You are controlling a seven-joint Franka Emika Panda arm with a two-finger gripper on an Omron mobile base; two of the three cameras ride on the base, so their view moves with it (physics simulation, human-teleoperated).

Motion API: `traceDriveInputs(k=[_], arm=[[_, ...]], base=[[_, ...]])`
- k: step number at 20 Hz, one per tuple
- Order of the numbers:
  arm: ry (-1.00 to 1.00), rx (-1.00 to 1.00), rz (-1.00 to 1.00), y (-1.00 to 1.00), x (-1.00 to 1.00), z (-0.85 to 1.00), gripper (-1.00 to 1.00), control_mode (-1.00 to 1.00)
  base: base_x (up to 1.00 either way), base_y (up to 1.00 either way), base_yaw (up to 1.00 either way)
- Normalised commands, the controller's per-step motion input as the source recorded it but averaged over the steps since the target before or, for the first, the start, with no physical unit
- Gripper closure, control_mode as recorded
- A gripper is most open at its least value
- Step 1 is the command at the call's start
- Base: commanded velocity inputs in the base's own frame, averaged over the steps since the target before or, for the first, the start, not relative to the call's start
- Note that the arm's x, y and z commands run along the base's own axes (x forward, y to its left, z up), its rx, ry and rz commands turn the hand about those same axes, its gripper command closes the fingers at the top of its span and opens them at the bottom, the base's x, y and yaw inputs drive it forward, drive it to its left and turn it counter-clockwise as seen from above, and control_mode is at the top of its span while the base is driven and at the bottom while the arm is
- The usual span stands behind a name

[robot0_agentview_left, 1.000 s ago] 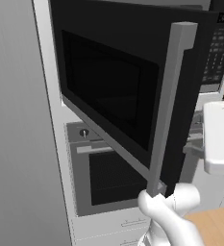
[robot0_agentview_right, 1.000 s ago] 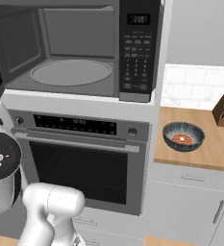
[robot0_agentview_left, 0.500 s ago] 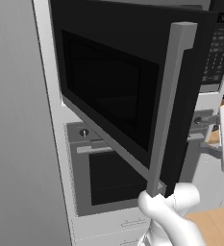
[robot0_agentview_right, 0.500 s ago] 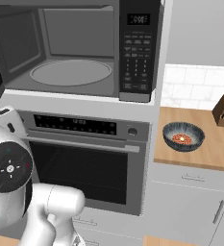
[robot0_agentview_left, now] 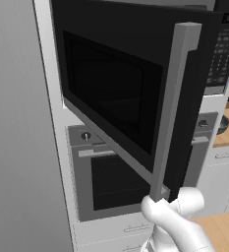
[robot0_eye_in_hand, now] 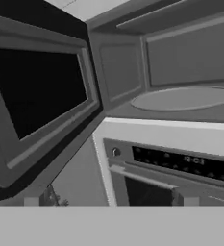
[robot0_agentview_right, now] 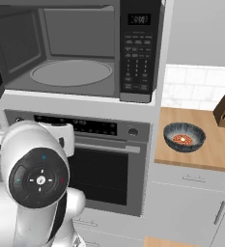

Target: Open the microwave, place the bowl with waffle inside the microwave, then close the microwave door and turn it on.

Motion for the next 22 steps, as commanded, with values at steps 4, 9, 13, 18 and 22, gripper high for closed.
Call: traceDriveInputs(k=[4,9,13,18,22], arm=[[0.36,0.17,-0.41,-0.95,0.06,0.0,-1.0,-1.0],[0.32,0.28,-0.41,-0.98,0.0,-0.19,-1.0,-1.0],[0.18,0.28,-0.33,-0.94,0.0,-0.59,-1.0,-1.0],[0.13,0.3,-0.25,-0.66,0.19,-0.67,-1.0,-1.0],[0.13,0.17,-0.25,-0.45,0.68,-0.42,-1.0,-1.0]], base=[[0.0,0.0,0.0],[0.0,0.0,0.0],[0.0,0.0,0.0],[0.0,0.0,0.0],[0.0,0.0,0.0]])
